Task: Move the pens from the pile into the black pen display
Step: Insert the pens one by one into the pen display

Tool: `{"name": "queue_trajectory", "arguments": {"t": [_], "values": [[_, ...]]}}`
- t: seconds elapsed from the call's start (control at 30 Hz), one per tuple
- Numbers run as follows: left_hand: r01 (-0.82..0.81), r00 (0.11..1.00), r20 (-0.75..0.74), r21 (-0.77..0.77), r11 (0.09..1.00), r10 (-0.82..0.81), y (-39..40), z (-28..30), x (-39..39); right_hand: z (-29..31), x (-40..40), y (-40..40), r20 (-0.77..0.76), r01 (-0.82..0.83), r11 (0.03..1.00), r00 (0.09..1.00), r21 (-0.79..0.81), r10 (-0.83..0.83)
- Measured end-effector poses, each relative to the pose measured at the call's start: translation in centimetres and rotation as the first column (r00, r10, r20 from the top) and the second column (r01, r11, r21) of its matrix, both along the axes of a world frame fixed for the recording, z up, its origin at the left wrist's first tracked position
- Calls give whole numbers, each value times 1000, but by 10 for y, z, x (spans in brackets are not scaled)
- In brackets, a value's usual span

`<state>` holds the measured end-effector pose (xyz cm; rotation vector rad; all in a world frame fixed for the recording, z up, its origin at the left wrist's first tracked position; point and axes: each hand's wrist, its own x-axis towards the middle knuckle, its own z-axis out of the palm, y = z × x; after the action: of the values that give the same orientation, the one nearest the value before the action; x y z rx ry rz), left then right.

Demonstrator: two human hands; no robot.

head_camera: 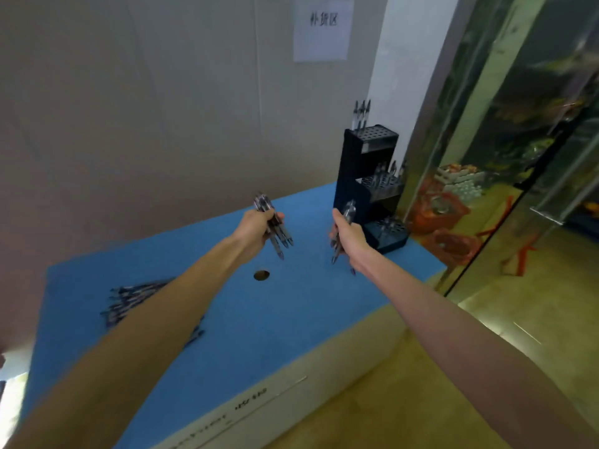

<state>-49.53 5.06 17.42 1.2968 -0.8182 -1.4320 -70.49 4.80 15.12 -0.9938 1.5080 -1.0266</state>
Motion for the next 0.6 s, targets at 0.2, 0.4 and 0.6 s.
{"name": "queue_trajectory", "arguments": {"t": [0.2, 0.4, 0.6], "values": [[37, 999, -24, -16, 999, -37, -15, 4, -112, -2, -117, 5, -160, 57, 985, 983, -164, -84], [-98, 980, -174, 29, 995, 102, -46, 0, -211, 0, -246, -17, -245, -100, 979, 968, -176, 55], [-183, 970, -163, -2, 983, 180, -63, 13, -285, 7, -325, -45, -100, -165, 979, 983, -121, 154]]}}
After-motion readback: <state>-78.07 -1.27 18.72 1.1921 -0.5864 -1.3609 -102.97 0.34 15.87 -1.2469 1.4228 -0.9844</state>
